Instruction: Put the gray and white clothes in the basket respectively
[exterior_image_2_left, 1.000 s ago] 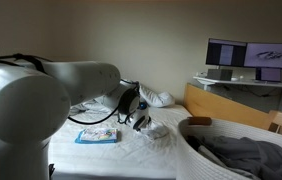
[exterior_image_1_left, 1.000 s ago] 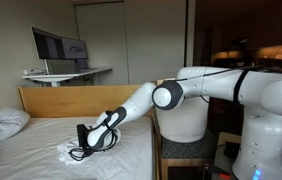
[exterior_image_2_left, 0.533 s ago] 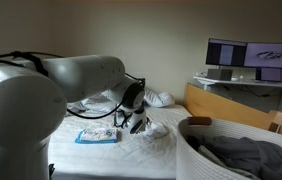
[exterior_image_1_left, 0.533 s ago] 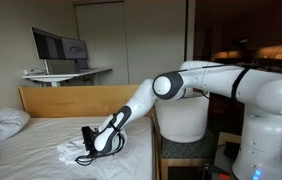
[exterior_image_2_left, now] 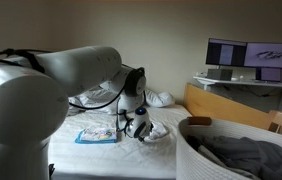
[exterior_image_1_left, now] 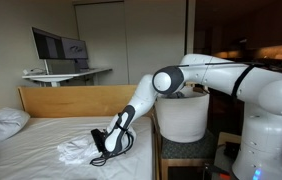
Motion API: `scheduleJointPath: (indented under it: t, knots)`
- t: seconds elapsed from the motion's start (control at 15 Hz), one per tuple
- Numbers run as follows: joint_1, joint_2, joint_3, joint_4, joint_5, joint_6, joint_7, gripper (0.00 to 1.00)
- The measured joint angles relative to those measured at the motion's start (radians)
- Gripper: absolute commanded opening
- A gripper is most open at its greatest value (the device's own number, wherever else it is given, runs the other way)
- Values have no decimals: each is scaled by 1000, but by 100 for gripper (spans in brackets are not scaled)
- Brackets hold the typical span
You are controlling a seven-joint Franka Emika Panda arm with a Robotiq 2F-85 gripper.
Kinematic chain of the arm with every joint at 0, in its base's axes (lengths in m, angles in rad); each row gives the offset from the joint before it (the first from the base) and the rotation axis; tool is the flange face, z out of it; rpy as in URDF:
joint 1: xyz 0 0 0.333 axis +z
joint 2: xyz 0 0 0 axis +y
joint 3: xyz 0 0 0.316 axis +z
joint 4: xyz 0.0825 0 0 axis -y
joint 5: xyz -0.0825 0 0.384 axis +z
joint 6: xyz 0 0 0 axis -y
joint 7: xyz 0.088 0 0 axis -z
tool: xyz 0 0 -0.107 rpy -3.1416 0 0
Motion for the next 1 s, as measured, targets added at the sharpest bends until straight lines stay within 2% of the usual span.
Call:
scheduleJointPath:
  t: [0.27,0.53,0.8,1.0]
  knots:
    - [2,-9,0,-7,1,-8,0,100]
    - [8,14,11,17,71,-8,-56,100]
    - [58,94,10,133,147,-8,-65,100]
    - [99,174,8,259,160,-5,-65,100]
